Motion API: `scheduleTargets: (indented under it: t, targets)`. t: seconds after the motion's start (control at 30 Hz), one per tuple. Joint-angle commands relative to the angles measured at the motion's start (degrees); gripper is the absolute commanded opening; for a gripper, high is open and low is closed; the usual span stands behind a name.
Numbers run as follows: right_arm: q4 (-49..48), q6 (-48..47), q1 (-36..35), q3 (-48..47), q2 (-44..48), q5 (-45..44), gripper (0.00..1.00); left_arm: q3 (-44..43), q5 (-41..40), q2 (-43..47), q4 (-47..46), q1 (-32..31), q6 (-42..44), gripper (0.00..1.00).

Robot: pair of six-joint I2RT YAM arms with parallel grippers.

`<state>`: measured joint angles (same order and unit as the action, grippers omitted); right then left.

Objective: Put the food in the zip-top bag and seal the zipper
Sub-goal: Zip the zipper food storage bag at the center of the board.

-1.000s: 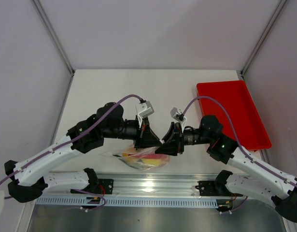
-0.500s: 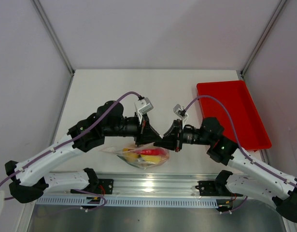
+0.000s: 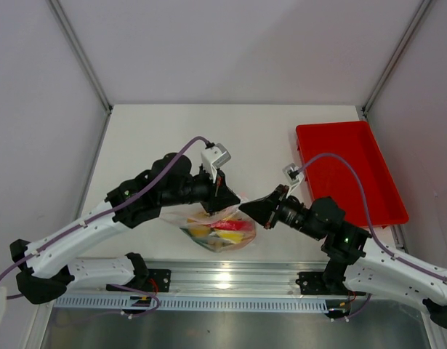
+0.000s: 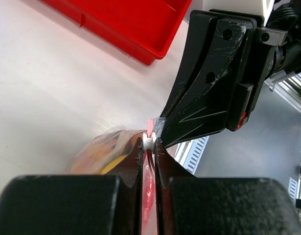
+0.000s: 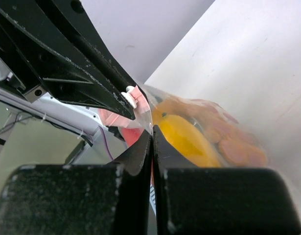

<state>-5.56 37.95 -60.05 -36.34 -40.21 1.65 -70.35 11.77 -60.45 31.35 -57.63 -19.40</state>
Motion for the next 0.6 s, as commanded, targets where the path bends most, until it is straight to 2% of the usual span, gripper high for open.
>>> scheduleTargets:
  t: [0.0, 0.17, 0.27, 0.37, 0.43, 0.5, 0.57]
  targets:
    - [-5.95, 3.35, -0.33, 0.48, 1.10, -4.99, 0.00, 0.38, -3.07, 0.85, 2.84, 0.15, 1.73, 0.01]
    - [-6.92, 4.32, -0.33, 1.18, 0.92, -3.85, 0.00, 0.82, -0.45, 2.00, 0.99, 0.15, 2.26, 0.01]
    - [-8.67, 1.79, -0.33, 1.01, 1.01, 1.40, 0.00, 0.65, 2.98, 1.74, 0.11, 0.15, 2.70, 0.01]
    - [-3.43, -5.07, 0.72, -3.89, -0.48, 9.41, 0.00, 0.04, 5.28, 1.47, -0.24, 0.23, 2.52, 0.01]
    - [3.70, -9.90, 1.78, -6.80, -2.67, 13.88, 0.12, -0.41, 6.94, 1.38, -0.50, 0.41, 2.44, 0.01]
    - [7.21, -12.54, 2.74, -8.74, -3.73, 18.02, 0.32, -0.75, 8.87, 1.21, -0.94, 0.76, 2.09, 0.01]
    - [7.76, -14.66, 5.02, -9.28, -5.05, 23.82, 0.38, -0.93, 9.76, 0.95, -1.38, 0.93, 1.91, 0.01]
